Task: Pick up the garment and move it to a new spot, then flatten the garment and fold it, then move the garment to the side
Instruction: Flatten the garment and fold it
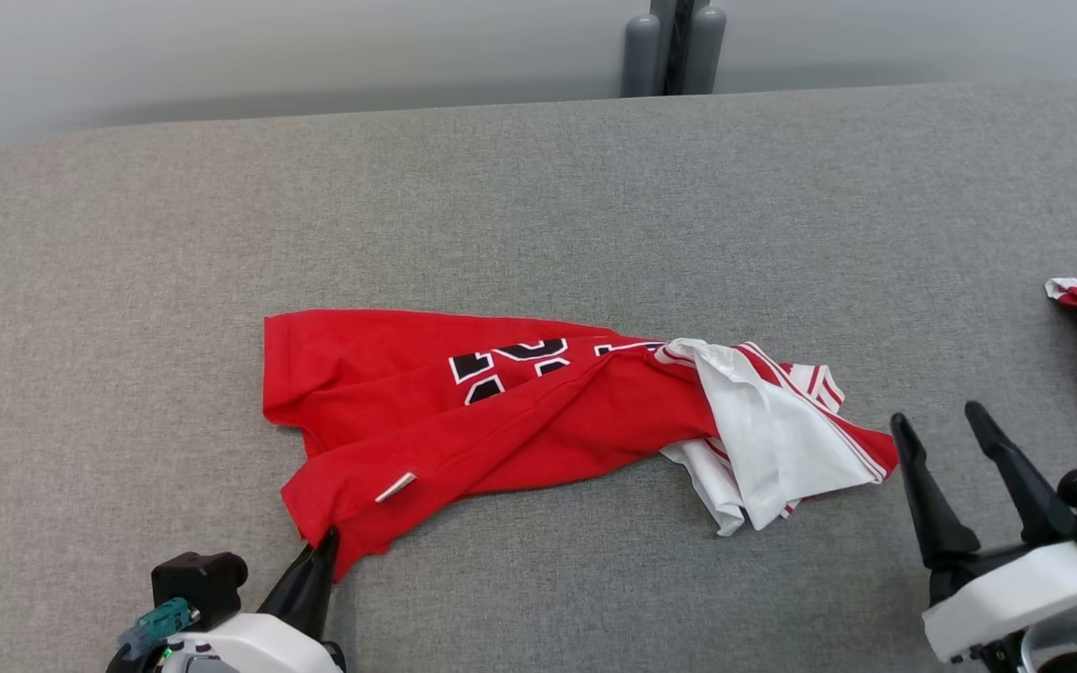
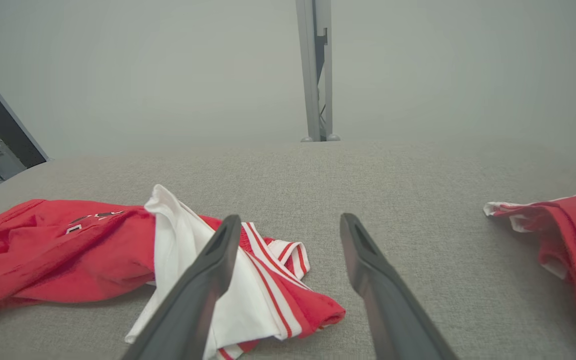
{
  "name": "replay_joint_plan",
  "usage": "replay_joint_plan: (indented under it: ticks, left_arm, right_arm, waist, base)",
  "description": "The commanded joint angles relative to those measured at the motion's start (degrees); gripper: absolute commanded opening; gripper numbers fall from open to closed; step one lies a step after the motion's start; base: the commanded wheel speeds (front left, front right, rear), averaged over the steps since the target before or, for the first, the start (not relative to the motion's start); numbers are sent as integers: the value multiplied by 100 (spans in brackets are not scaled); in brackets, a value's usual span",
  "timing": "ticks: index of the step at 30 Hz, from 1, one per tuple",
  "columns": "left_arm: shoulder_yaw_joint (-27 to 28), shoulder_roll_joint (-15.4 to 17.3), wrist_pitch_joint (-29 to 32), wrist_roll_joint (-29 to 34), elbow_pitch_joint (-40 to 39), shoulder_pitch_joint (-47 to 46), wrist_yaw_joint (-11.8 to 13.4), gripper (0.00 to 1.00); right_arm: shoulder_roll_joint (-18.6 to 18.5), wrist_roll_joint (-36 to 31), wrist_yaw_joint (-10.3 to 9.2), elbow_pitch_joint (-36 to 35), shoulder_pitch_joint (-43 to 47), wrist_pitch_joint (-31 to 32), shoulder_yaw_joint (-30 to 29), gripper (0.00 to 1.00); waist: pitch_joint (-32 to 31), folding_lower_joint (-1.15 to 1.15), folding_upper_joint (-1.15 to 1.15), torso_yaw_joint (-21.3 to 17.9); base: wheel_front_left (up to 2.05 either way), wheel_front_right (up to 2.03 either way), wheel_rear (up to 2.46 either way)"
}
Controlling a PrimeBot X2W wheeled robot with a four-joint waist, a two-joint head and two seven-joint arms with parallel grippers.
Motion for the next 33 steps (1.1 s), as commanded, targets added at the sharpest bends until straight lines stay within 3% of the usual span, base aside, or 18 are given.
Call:
replay_joint_plan:
  ticks: [1,11,24,27,33]
  left_arm:
    - [-3,38,-2,54,-52,-55,34,0]
    - [-18,172,95,136,-492,24,198,0]
    - [-59,160,37,175,-580,-192,176,0]
    - [-55,174,-5,201,-693,-219,190,0]
    - [63,307,-63,265,-1094,-240,318,0]
  right_arm:
    - [-69,-28,-3,33,66,42,1,100]
    - [-319,3,-3,297,435,282,888,100]
    - [-440,403,-3,1703,-615,101,1685,100]
    - [-460,514,-3,1832,-719,24,1731,0]
    - [-648,454,-3,1408,-659,-188,1612,0]
  waist:
    - [-1,0,0,12]
    - [98,0,0,99]
    - [270,0,0,255]
    - [286,0,0,296]
    - [292,0,0,292]
  base:
    - [0,0,0]
    - [0,0,0]
    - [0,0,0]
    - [0,0,0]
    - [0,0,0]
